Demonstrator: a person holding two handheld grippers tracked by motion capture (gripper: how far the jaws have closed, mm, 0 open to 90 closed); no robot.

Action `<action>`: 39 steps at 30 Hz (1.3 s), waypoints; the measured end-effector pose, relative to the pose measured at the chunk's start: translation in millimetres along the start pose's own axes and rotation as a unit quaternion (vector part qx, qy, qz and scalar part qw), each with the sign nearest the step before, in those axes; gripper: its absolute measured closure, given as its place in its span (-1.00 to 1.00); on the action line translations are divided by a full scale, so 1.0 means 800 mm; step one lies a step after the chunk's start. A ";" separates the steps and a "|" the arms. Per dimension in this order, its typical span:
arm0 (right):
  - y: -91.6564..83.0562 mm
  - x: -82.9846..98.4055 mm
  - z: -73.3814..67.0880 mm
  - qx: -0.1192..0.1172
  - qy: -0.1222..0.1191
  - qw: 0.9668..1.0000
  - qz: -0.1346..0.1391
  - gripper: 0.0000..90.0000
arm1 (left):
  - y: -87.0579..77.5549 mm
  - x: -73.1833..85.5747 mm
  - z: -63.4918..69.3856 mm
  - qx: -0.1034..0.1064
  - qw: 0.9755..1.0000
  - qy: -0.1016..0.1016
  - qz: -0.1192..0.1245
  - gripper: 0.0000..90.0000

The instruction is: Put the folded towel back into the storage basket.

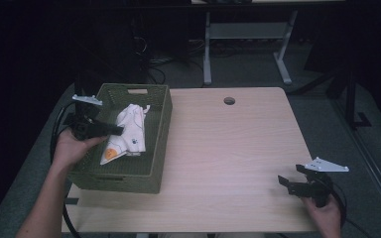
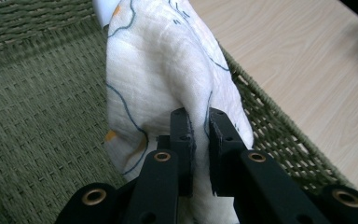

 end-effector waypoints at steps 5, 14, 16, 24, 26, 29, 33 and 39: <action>0.001 0.000 0.000 0.000 0.001 1.000 -0.002 -0.65 | 0.016 0.001 -0.007 -0.002 1.000 0.021 -0.022 0.83; 0.002 0.001 0.000 0.001 0.001 1.000 -0.008 -0.66 | 0.034 0.003 -0.030 -0.008 0.999 0.039 -0.038 0.81; 0.003 0.001 0.000 0.002 0.000 1.000 -0.010 -0.66 | 0.037 0.004 -0.038 -0.031 0.998 0.049 -0.036 0.75; 0.006 0.000 -0.004 0.000 -0.003 1.000 -0.013 -0.67 | 0.033 0.016 -0.045 -0.056 0.998 0.014 -0.032 0.27; 0.006 0.000 -0.006 -0.001 -0.004 1.000 -0.015 -0.67 | 0.030 0.019 -0.044 -0.052 0.998 0.012 -0.024 0.25; 0.007 -0.001 -0.010 -0.001 -0.007 1.000 -0.015 -0.67 | 0.030 0.023 -0.042 -0.049 0.998 0.012 -0.025 0.23; 0.007 -0.001 -0.010 -0.001 -0.008 1.000 -0.015 -0.67 | 0.030 0.026 -0.038 -0.045 0.999 0.010 -0.023 0.19; 0.009 -0.001 -0.010 -0.003 -0.008 1.000 -0.018 -0.67 | 0.027 0.024 -0.029 -0.037 0.999 0.010 -0.014 0.15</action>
Point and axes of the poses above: each handheld gripper's, and its own axes: y roughly forward along the jaws, x roughly out of its underside, z roughly to its right, the point moved 4 cm from there along y, roughly forward along the jaws, and after that the axes turned 6 degrees about -y, right-handed, at the moved point
